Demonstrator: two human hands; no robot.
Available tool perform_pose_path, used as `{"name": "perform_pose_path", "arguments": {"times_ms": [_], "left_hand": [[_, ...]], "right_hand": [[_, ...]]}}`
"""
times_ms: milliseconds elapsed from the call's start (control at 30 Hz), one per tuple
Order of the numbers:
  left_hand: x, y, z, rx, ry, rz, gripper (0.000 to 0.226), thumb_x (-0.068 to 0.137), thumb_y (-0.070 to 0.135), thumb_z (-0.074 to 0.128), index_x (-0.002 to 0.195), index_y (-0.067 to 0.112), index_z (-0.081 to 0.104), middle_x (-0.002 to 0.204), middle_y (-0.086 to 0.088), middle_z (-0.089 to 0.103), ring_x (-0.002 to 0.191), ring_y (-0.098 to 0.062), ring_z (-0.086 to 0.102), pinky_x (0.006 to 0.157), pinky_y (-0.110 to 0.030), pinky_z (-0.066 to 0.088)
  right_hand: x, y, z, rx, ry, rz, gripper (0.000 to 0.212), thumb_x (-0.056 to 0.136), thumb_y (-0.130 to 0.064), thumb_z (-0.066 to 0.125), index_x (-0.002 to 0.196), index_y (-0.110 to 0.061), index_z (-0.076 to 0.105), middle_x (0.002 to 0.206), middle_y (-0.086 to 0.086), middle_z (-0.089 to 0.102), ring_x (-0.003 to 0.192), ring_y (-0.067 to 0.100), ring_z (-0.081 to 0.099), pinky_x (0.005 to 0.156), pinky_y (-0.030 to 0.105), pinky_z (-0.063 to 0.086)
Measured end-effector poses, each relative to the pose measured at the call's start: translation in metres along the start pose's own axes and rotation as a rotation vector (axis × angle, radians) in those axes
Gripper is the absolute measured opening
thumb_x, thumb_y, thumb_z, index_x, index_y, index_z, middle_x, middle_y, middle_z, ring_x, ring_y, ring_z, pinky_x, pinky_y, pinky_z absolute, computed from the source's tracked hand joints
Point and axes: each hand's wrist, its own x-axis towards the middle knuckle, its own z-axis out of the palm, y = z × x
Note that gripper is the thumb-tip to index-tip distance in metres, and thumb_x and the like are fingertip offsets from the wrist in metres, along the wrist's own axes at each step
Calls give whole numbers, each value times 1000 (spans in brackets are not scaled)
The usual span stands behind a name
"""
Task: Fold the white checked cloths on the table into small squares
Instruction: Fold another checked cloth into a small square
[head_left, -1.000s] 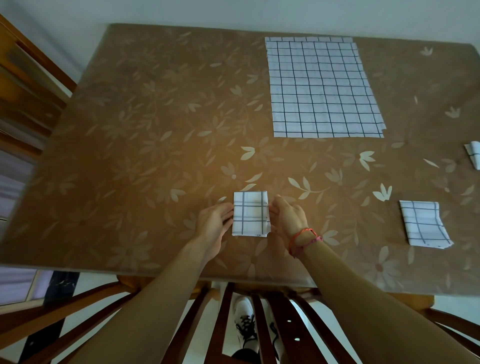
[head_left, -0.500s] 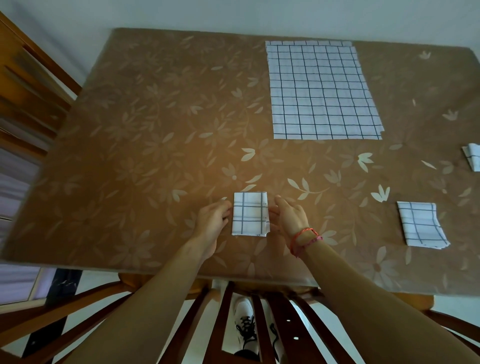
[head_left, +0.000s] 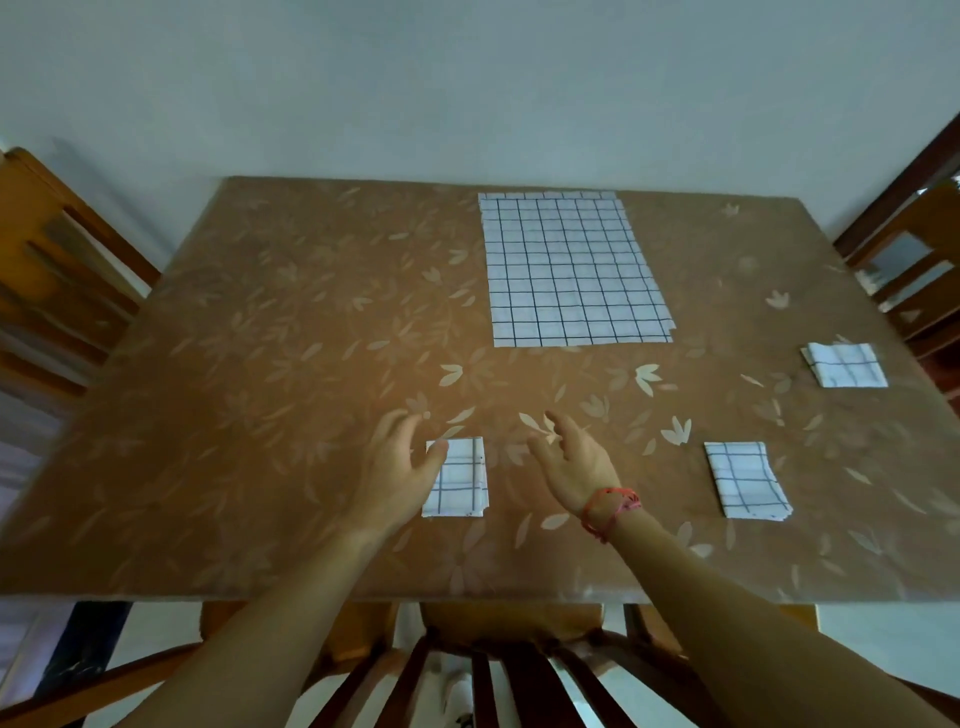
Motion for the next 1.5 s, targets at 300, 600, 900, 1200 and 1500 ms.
{"name": "perform_pose_path", "arguments": {"times_ms": [300,600,900,1200,1500], "left_hand": [[0,34,1,428,9,272,64,85,60,37,127,14,53,136,-2,46,123,-27,45,94,-41,46],[11,84,30,492,-60,327,76,83,64,28,137,14,49,144,-4,41,133,-26,37,100,-48,42],[40,107,55,541,-88,318,72,87,62,34,143,16,41,151,-4,33,138,-22,30,102,-41,38],[108,108,89,501,-97,290,67,83,62,32,133,21,48,136,-1,42,127,-21,39,96,-38,44],[182,81,136,505,-177,208,76,80,66,24,135,18,48,146,-7,37,133,-25,33,108,-38,32]], "right_hand": [[-23,38,-67,-321,85,-82,58,90,-56,40,143,-36,29,143,0,40,127,27,41,101,44,41],[-24,62,-121,-501,148,-71,62,88,-62,35,144,-37,26,146,-1,37,125,28,41,99,46,40],[8,76,-145,-586,155,-89,59,92,-59,33,146,-37,22,149,1,33,131,25,36,102,42,36],[85,81,-156,-632,152,-95,58,92,-57,36,145,-37,24,147,2,33,126,26,40,99,42,38],[204,139,-125,-598,-10,-14,63,81,-59,47,139,-43,30,131,6,44,123,33,43,96,47,42]]}}
